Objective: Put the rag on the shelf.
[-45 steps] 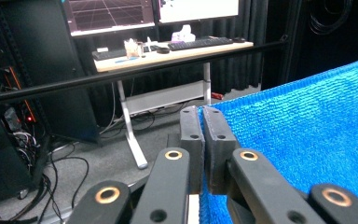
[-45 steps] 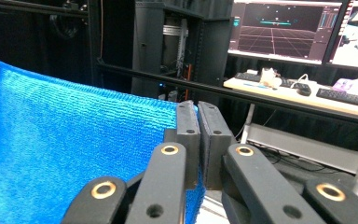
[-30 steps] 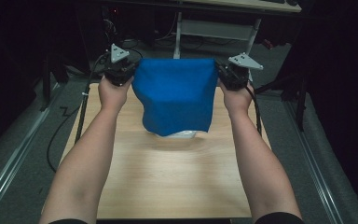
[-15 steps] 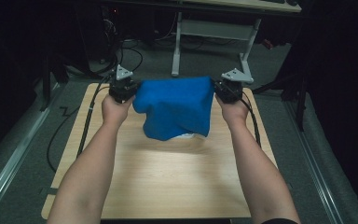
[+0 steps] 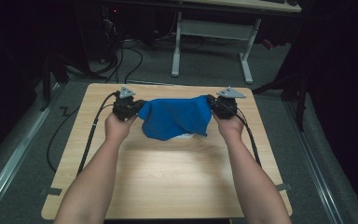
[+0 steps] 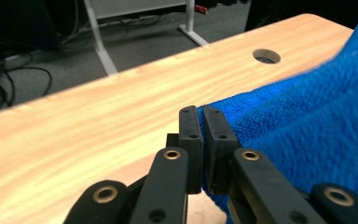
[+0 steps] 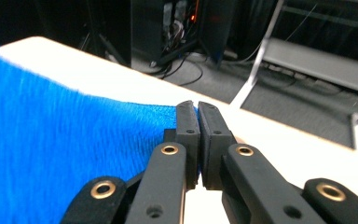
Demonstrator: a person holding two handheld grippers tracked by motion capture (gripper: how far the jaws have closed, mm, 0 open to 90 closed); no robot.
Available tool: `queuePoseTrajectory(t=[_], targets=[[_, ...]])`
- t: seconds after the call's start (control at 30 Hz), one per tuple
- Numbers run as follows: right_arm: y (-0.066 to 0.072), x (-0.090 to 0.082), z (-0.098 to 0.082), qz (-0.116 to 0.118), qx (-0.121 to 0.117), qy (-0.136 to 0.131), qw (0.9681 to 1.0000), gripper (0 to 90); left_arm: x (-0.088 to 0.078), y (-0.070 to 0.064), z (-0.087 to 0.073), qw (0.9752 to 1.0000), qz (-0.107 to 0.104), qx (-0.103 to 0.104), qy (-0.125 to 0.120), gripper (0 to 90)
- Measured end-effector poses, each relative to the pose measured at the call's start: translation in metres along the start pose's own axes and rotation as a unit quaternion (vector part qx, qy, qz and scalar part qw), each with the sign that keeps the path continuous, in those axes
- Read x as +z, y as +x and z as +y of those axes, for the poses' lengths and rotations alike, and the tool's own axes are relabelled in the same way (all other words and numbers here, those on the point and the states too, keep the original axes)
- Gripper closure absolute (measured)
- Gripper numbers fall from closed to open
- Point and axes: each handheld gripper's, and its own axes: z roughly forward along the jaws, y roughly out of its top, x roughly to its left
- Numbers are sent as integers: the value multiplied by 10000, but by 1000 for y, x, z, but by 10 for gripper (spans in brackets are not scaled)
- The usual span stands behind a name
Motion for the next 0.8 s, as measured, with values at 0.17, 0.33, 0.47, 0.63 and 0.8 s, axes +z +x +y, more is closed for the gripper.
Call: queuePoseTrajectory(t=[0.17,0.33,0.47,0.63,0.8], targets=[[3,6,-25,173,229,160,9995,887,10,-3,-14,9993,-264,-271,29,871],[9,8,-31,214,169,241,9993,887,16,-6,-21,9986,-355,-363,175,869],[10,8,-38,205,208,286,9992,886,22,-10,-24,9981,-398,-373,269,868],[8,7,-47,201,240,363,9989,886,29,-13,-28,9974,-487,-411,343,863],[7,6,-53,198,303,345,9988,885,32,-15,-31,9968,-551,-460,361,858]])
